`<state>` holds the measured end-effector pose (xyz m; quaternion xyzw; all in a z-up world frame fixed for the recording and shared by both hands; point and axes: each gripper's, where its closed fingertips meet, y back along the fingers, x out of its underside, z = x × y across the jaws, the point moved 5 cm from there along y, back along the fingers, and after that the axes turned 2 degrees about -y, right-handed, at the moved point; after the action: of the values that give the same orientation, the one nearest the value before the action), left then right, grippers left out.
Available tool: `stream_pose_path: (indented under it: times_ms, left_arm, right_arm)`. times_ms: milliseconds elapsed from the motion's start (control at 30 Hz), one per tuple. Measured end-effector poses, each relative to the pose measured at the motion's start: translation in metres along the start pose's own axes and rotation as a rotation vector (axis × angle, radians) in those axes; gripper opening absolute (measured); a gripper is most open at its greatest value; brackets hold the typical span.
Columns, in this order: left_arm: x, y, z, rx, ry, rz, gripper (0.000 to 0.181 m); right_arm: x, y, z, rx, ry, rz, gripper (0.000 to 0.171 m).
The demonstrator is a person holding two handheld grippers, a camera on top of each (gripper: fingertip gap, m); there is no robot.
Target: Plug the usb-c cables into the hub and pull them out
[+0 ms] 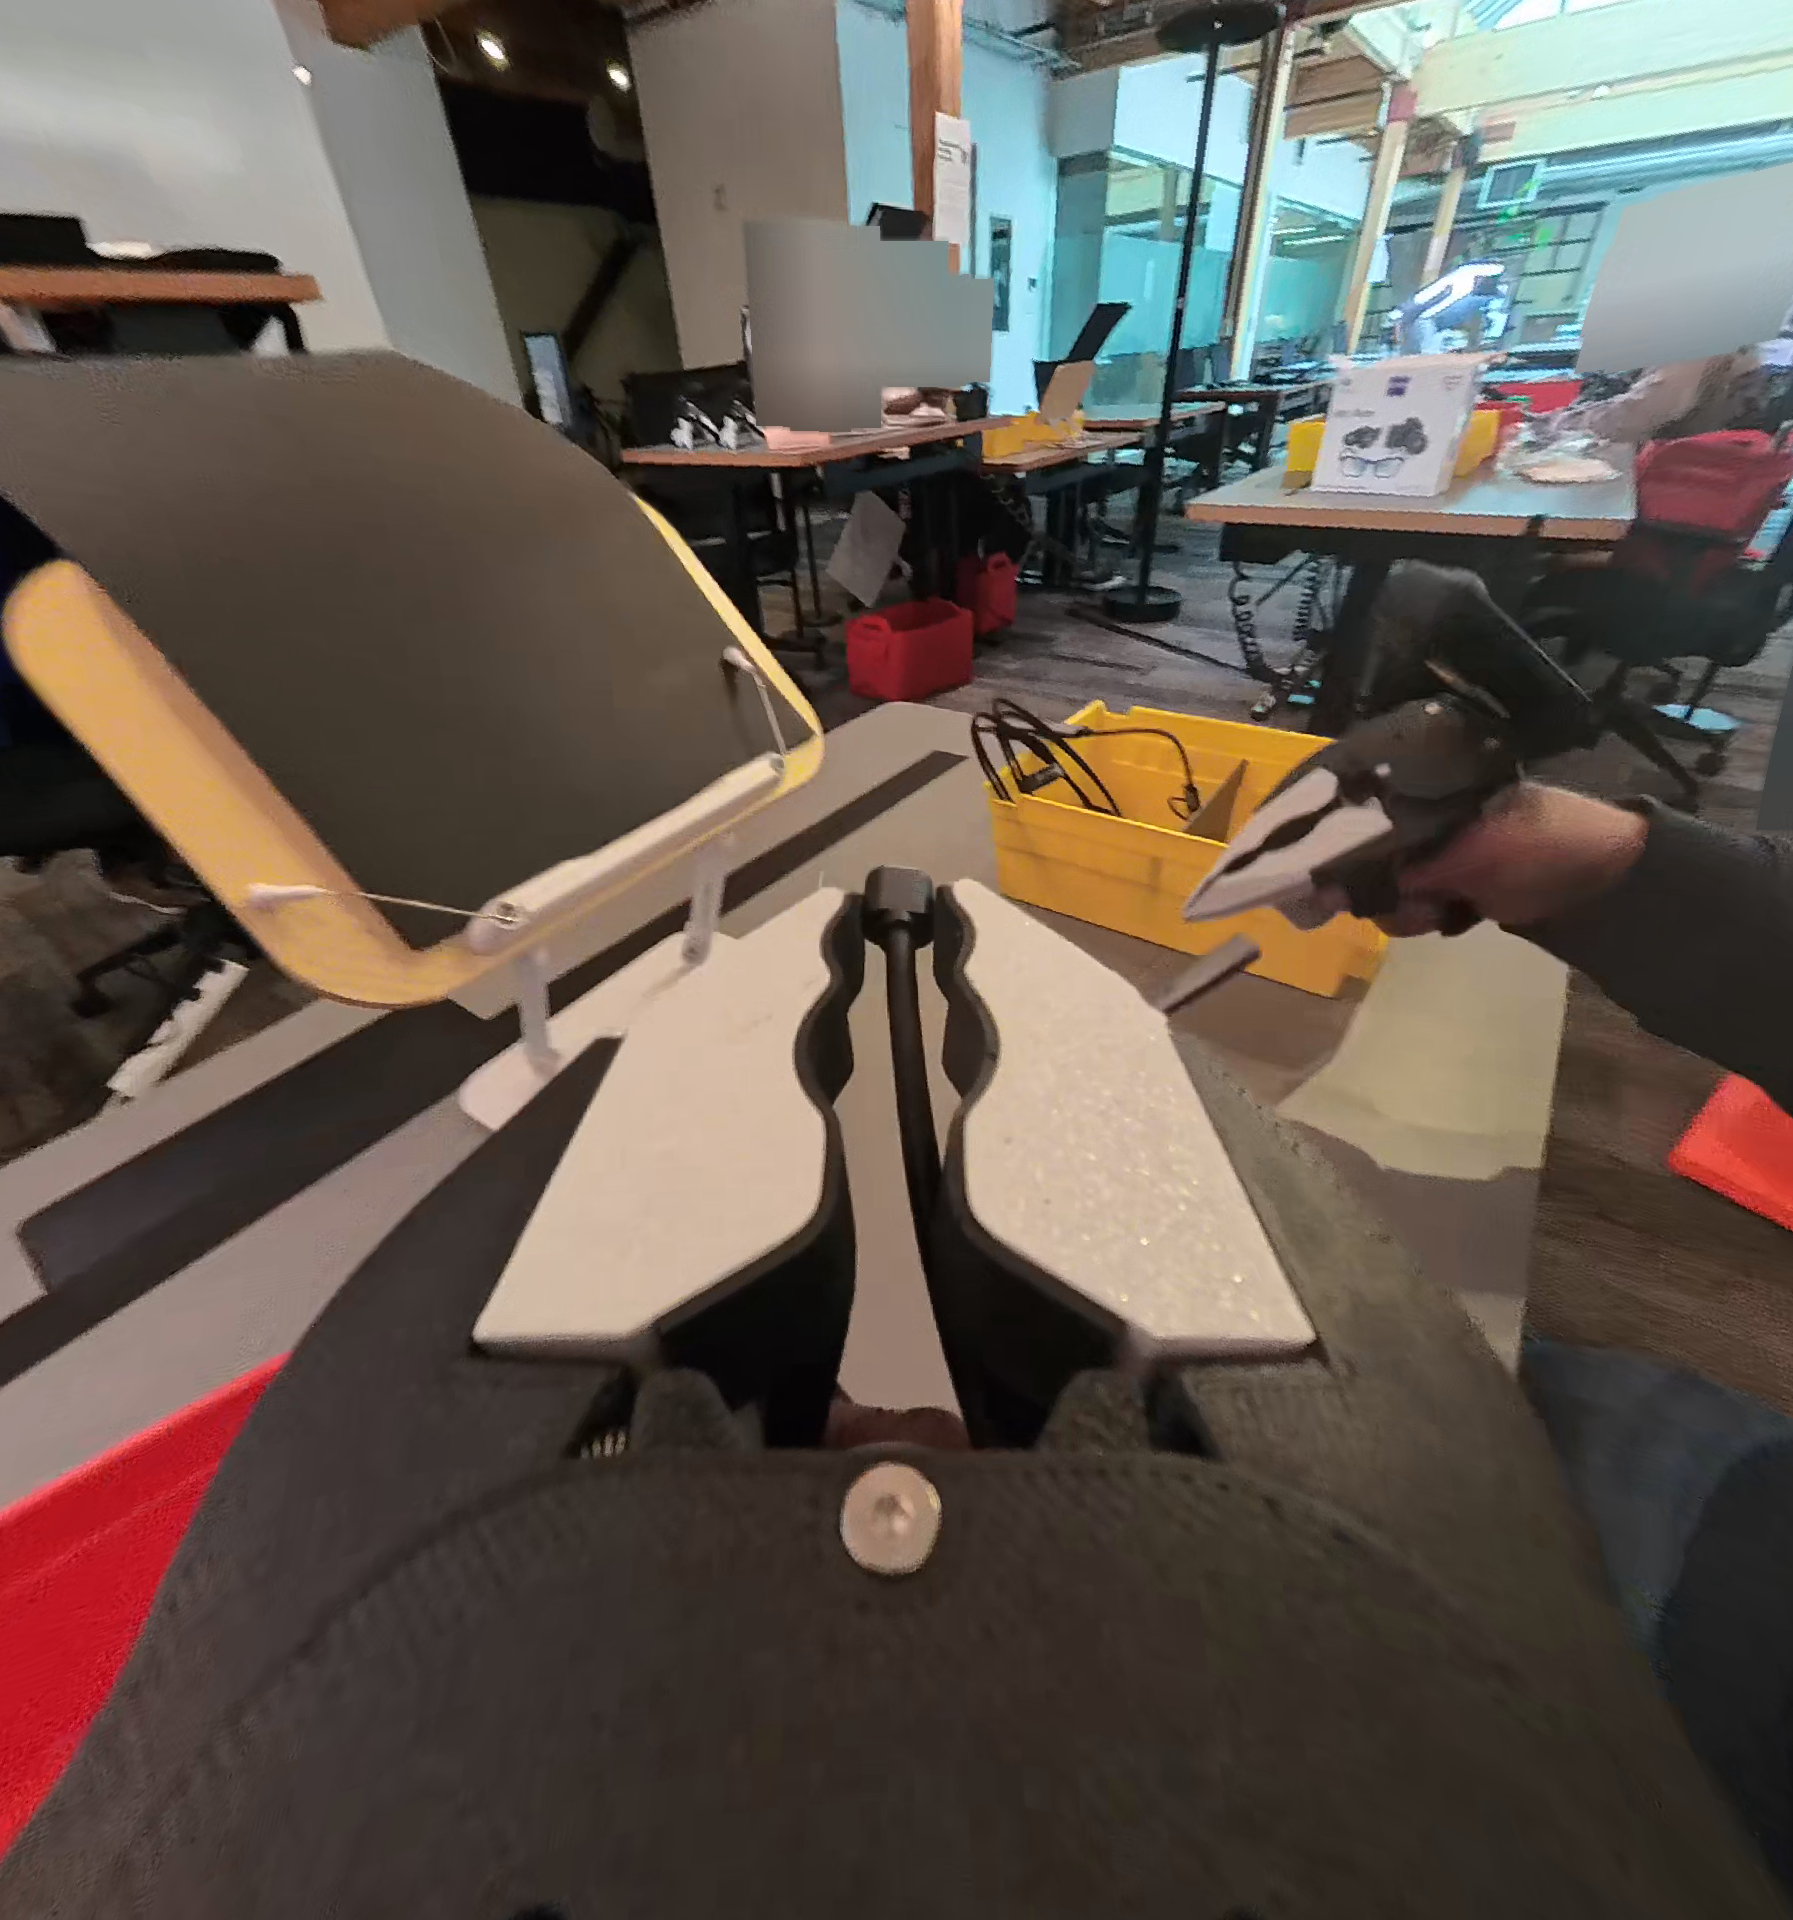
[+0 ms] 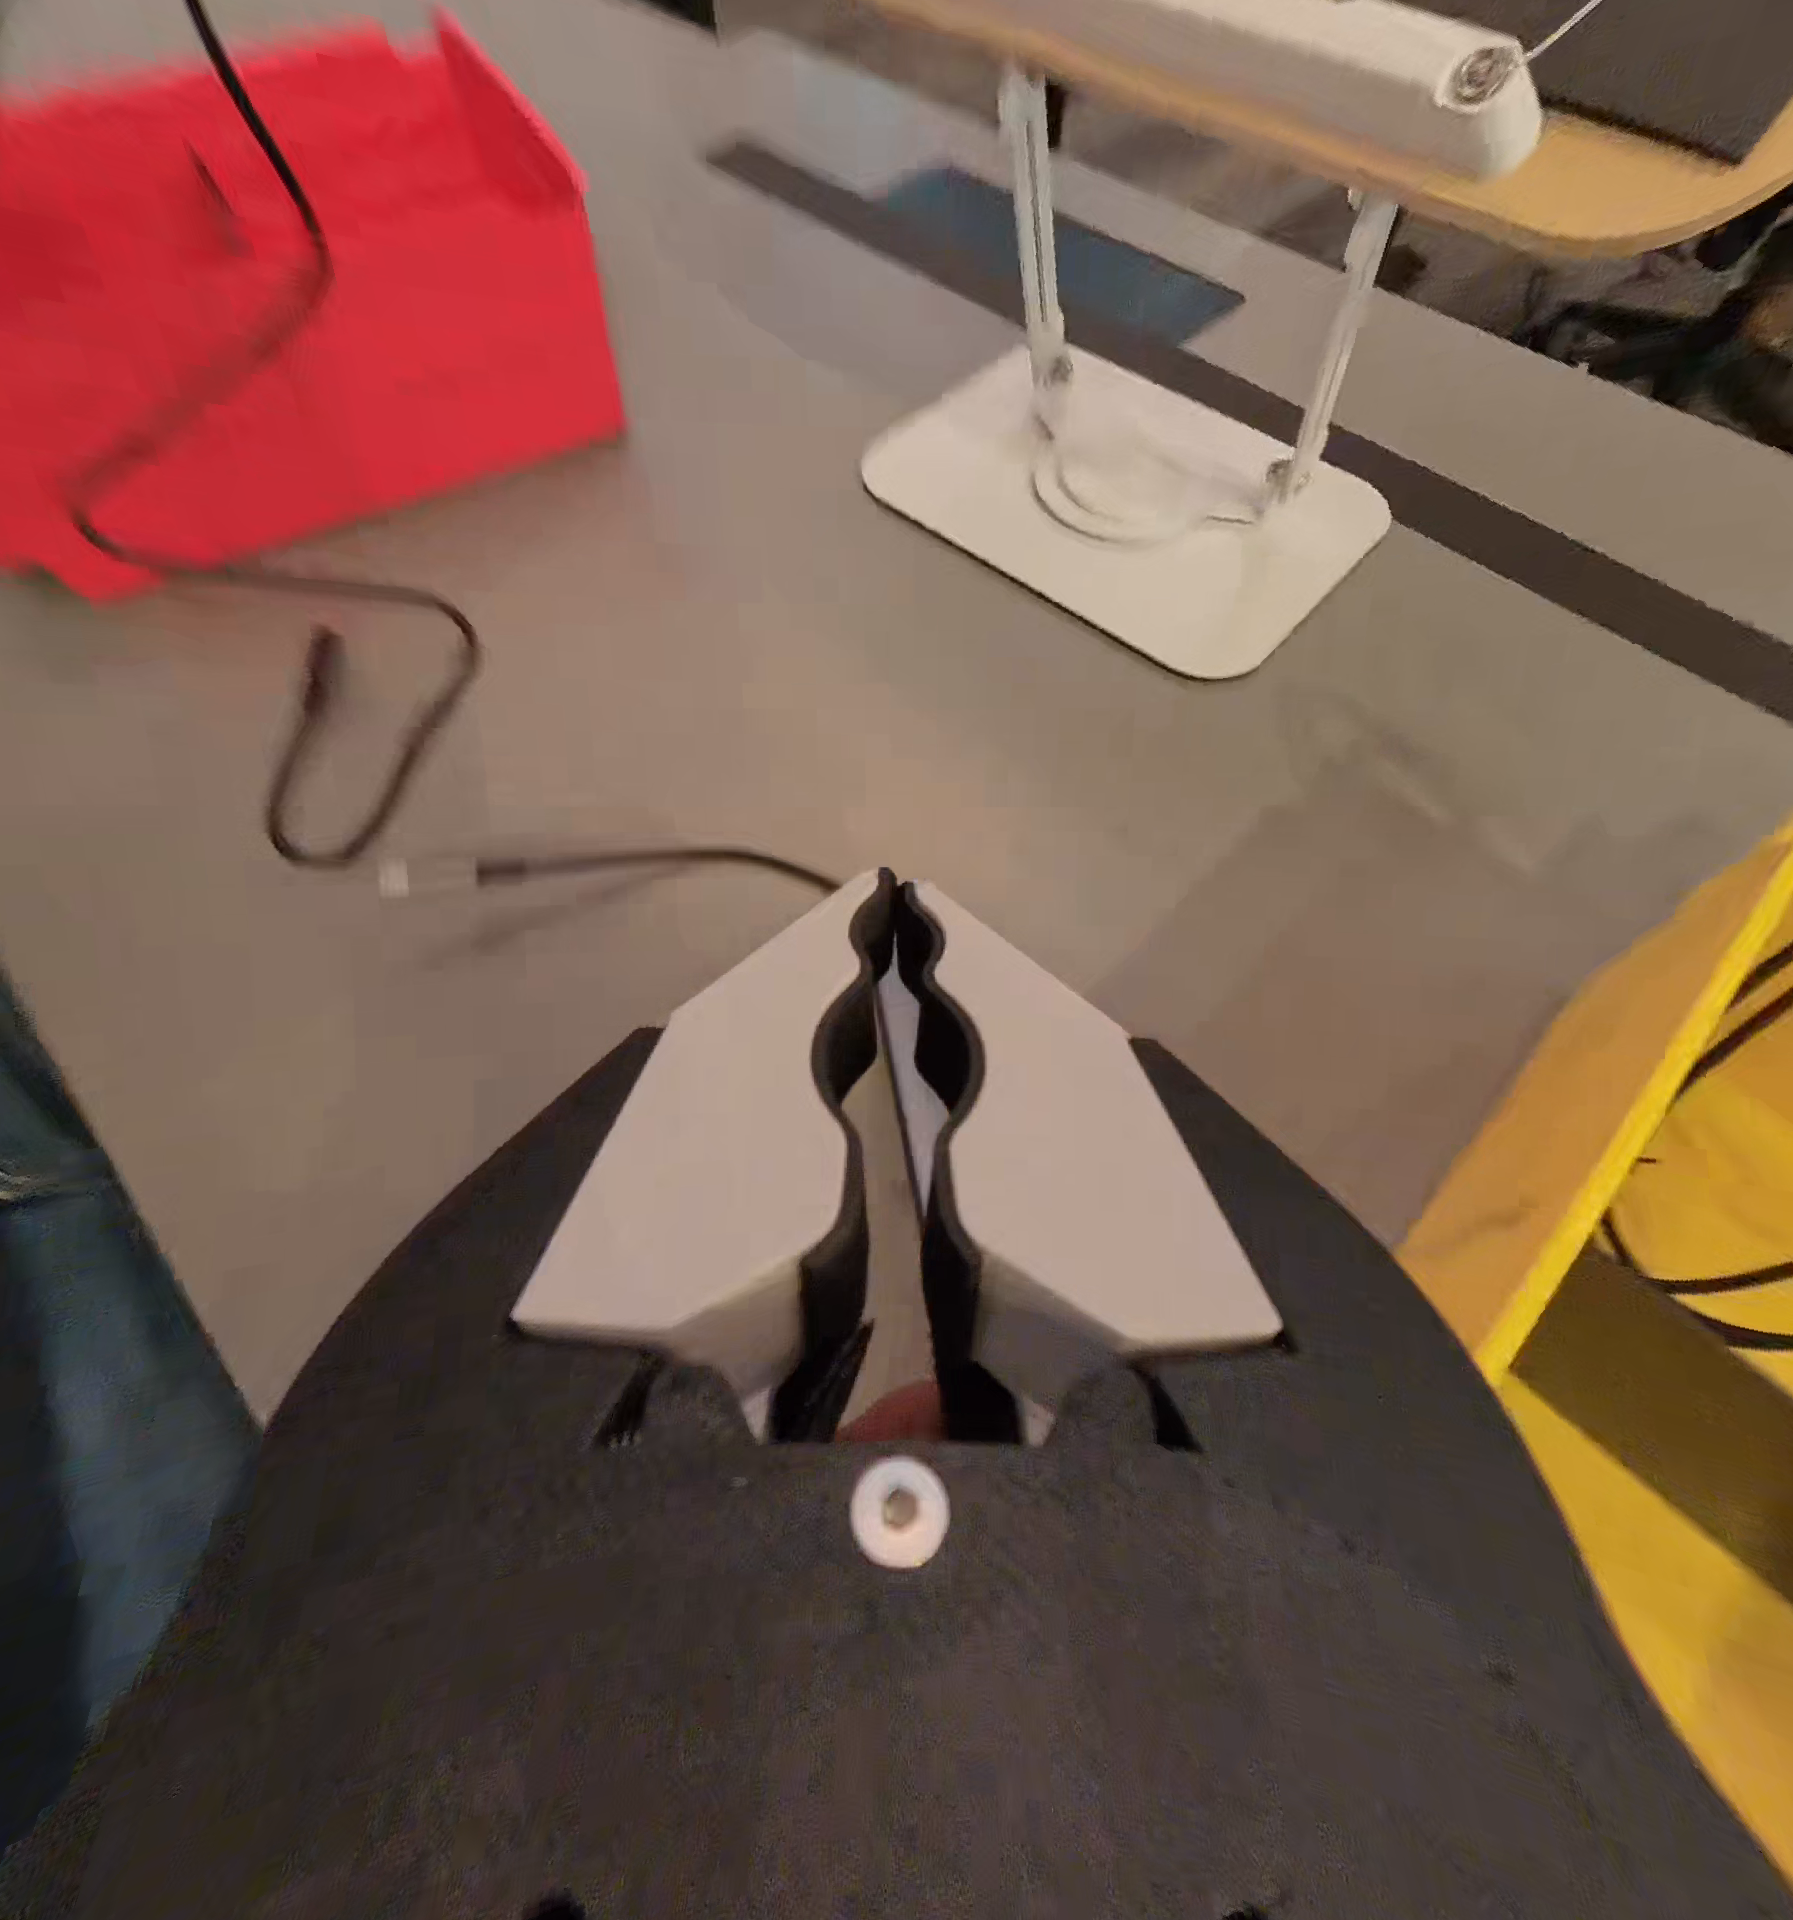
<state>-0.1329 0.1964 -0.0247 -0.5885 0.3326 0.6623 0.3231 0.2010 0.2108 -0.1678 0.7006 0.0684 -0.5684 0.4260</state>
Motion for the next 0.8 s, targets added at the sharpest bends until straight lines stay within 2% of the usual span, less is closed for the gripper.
stream_pose_path:
  times_ms: [67,167,233,267,300,433,567,600,633,667,800]
  left_arm:
    - [0.012,-0.010,-0.008,0.025,0.010,0.022,0.013]
    - [0.033,-0.025,-0.020,0.076,0.039,0.069,0.013]
    - [0.046,-0.031,-0.026,0.095,0.047,0.098,0.013]
    - [0.050,-0.034,-0.029,0.106,0.055,0.109,0.012]
    - [0.054,-0.036,-0.031,0.111,0.053,0.121,0.013]
    - [0.063,-0.044,-0.035,0.128,0.056,0.145,0.013]
    - [0.074,-0.047,-0.037,0.135,0.073,0.166,0.013]
    - [0.076,-0.046,-0.038,0.137,0.077,0.172,0.013]
    - [0.079,-0.046,-0.039,0.139,0.080,0.177,0.013]
    - [0.081,-0.045,-0.039,0.143,0.083,0.181,0.013]
    - [0.084,-0.045,-0.035,0.149,0.094,0.182,0.012]
  right_arm:
    - [0.003,0.003,-0.001,0.005,-0.006,0.010,0.000]
    - [0.020,0.000,0.007,0.108,0.131,0.113,0.000]
    - [0.030,-0.004,0.026,0.073,0.156,0.142,0.002]
    - [0.036,-0.009,0.039,0.020,0.130,0.155,0.019]
    - [0.042,-0.017,0.048,-0.015,0.111,0.171,0.029]
    - [0.061,-0.043,0.068,-0.046,0.063,0.241,0.025]
    - [0.079,-0.044,0.057,0.069,0.116,0.406,0.026]
    - [0.087,-0.041,0.052,0.082,0.099,0.457,0.034]
    - [0.095,-0.039,0.045,0.104,0.085,0.494,0.034]
    - [0.100,-0.037,0.039,0.123,0.071,0.513,0.031]
    - [0.098,-0.046,0.024,0.154,0.011,0.512,0.051]
